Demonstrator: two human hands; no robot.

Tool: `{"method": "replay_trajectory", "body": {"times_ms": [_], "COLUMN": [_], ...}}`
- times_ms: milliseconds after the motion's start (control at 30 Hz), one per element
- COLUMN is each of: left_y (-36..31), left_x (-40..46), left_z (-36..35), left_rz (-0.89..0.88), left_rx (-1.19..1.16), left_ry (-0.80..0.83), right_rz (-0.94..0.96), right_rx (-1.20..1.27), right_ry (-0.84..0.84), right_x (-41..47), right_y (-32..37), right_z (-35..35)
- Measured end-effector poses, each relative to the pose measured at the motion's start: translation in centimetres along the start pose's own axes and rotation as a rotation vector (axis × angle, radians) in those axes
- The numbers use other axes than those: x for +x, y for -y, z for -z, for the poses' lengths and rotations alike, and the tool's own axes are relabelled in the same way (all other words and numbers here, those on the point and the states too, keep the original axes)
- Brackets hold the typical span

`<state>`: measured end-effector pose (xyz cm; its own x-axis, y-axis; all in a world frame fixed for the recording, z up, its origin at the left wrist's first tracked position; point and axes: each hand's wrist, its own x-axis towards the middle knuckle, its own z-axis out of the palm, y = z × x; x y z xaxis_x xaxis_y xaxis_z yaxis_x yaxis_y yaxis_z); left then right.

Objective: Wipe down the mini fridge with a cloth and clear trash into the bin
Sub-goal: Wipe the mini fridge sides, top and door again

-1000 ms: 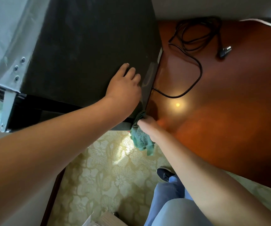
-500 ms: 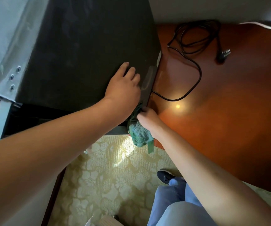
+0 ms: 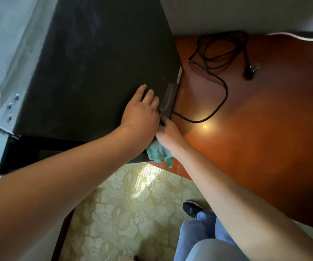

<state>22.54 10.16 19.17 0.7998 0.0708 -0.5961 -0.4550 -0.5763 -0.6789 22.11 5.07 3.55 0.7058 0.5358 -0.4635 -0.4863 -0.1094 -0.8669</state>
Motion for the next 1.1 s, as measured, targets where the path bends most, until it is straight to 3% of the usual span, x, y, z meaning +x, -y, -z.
{"method": "replay_trajectory", "body": {"times_ms": [67,200,267,467,567,733,933,1033,1100], "left_y": [-0.2,-0.4,-0.4,-0.1,0.0,0.0,0.1,-0.1,-0.1], "left_x": [0.2,0.8,1.0,1.5,1.6,1.4,2.0,2.1,2.2], "left_z": [0.2,0.2,0.1,-0.1,-0.5,-0.5,-0.4,-0.6,-0.6], "left_rz": [-0.007,-0.017,-0.013,0.008,0.008,0.002,0.029,0.018,0.008], "left_rx": [-0.004,-0.003,-0.006,-0.007,0.002,-0.014,-0.049,-0.024,-0.013], "left_ry": [0.001,0.023,0.035,0.040,0.038,0.021,0.011,0.008,0.012], "right_rz": [-0.018,-0.367,-0.438,-0.205,-0.322,-0.448,-0.168,-0.290,-0.410], "right_rx": [-0.095,-0.163,-0.135,0.114,0.039,-0.239,0.085,0.001,-0.106], "right_ry": [-0.033,0.085,0.116,-0.003,-0.073,0.216,-0.034,-0.058,0.045], "right_x": [1.3,1.1,0.3,2.4,3.3,1.3,3.4,4.0,3.2], "right_y": [-0.4,-3.1,-3.5,-1.3,-2.5,-3.0,0.1,-1.1,-1.9], "right_z": [0.5,0.9,0.6,1.2,1.4,1.4,2.1,2.4,2.3]}}
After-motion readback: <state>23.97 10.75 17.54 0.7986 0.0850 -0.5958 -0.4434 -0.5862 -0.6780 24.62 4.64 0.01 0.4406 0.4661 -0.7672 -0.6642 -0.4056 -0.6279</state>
